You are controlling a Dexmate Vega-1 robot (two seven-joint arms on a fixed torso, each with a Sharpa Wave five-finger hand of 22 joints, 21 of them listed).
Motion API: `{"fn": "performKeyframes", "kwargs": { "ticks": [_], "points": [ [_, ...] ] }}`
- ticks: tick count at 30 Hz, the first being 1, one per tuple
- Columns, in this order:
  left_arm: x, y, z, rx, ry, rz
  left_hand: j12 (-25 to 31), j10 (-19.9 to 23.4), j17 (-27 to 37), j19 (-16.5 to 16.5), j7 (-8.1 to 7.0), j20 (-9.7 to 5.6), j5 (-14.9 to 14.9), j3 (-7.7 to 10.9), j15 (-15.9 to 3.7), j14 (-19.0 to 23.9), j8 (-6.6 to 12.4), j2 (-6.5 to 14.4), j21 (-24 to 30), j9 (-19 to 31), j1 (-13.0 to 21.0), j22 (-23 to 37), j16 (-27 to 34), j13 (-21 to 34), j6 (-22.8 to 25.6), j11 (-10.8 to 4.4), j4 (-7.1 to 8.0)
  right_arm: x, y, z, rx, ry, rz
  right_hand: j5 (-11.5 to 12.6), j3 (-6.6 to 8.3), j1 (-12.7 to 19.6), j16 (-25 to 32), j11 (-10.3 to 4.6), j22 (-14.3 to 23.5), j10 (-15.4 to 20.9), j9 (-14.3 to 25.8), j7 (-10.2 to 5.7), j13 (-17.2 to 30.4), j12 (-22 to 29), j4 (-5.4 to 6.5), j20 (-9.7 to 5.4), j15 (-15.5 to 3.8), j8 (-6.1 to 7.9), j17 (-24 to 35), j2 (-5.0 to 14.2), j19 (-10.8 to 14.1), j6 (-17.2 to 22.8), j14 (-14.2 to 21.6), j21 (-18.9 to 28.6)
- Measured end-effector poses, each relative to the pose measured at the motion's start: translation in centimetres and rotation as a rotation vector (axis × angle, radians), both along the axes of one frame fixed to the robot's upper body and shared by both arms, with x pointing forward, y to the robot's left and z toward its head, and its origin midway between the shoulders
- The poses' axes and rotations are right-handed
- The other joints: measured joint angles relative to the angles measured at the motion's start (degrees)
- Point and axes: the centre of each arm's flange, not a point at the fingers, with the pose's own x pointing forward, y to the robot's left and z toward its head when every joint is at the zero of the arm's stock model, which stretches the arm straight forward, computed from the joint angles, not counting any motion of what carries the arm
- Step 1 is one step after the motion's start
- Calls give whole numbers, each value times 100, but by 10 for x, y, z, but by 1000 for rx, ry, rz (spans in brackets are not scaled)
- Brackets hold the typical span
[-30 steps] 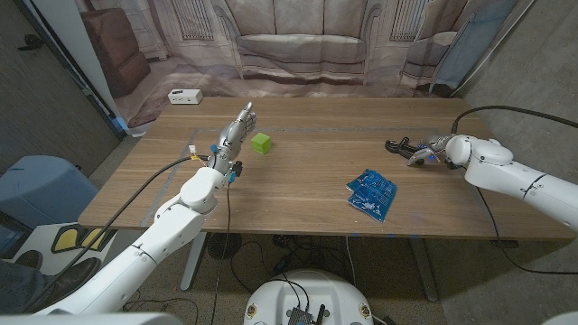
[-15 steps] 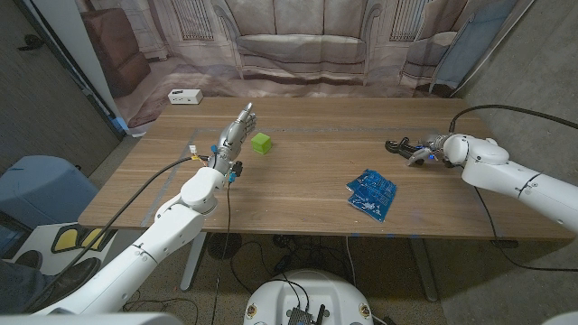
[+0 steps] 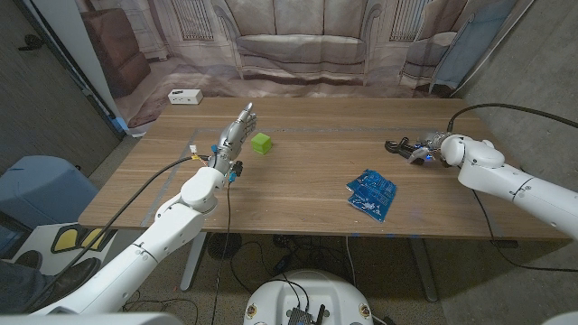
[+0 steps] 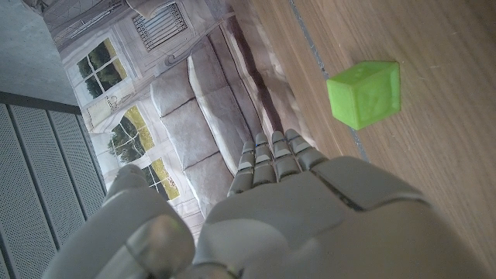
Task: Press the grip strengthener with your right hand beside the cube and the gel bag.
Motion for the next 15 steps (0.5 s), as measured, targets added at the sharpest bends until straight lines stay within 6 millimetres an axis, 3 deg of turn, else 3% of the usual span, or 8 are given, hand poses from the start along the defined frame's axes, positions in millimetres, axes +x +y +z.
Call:
{"fn": "performKeyframes", "kwargs": {
  "ticks": [8,15],
  "points": [
    [2,0,0,2,6,-2,0,0,0,21,0,21,0,0,31,32,0,0,0,0,0,0,0,0,0,0,0,9,-5,-10,1,22,-22,20,75,172,125,-21,-32,272,26,-69,0,21,10,-72,-31,42,38,-145,279,281,278,-28],
    [3,-1,0,2,8,-4,0,0,0,21,0,21,0,0,31,31,0,0,0,0,0,0,-19,0,0,0,0,13,-8,-10,6,26,-29,-5,18,260,353,-1,-39,719,27,-105,0,45,69,-108,21,128,130,-234,670,720,555,40]
  ]
}}
